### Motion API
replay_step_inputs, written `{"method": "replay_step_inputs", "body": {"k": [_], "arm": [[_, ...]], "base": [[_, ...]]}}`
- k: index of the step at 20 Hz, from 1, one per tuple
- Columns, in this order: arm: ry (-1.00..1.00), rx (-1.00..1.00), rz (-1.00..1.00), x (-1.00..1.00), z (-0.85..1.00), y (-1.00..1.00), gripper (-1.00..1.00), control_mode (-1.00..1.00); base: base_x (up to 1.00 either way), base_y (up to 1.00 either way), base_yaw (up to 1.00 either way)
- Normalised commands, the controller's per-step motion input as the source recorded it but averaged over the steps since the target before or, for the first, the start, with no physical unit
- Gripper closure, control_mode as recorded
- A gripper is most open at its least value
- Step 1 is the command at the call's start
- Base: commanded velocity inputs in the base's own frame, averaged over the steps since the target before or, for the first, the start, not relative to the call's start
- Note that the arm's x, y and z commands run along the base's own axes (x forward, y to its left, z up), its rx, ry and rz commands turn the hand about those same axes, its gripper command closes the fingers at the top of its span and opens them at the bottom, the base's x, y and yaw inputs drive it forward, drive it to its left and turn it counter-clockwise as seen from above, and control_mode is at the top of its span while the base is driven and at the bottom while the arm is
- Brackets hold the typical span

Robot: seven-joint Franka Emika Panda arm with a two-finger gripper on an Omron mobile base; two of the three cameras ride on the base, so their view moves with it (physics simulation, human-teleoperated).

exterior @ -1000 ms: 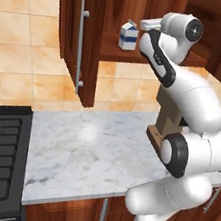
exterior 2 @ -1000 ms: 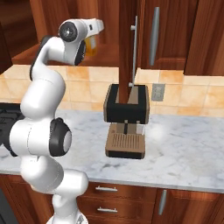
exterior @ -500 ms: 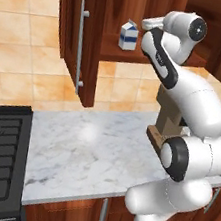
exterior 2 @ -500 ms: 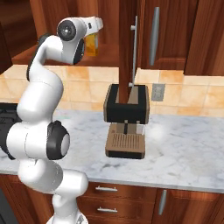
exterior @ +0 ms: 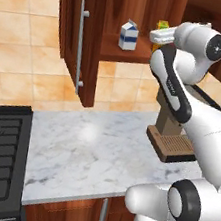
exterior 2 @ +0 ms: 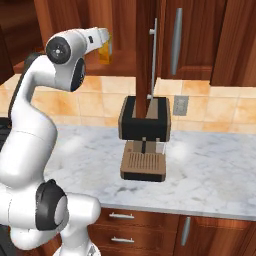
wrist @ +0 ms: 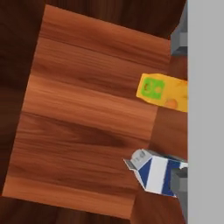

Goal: Sort all alcoholic drinks to one cabinet, and non-alcoholic drinks to the other.

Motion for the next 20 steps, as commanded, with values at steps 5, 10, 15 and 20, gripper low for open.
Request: {"method": "replay_step_inputs", "body": {"k": [5, 10, 15, 20], "arm": [[0.14, -0.11, -0.02, -1.00, -0.22, 0.12, -1.00, -1.00], [0.24, -0.16, -0.04, -1.00, -0.56, 0.04, -1.00, -1.00], [0.16, -0.18, -0.02, -1.00, -0.97, 0.02, -1.00, -1.00], [0.28, -0.18, -0.03, -0.98, -1.00, 0.06, -1.00, -1.00]], "base": [[0.00, 0.00, 0.00], [0.00, 0.00, 0.00], [0.00, 0.00, 0.00], [0.00, 0.00, 0.00]]}}
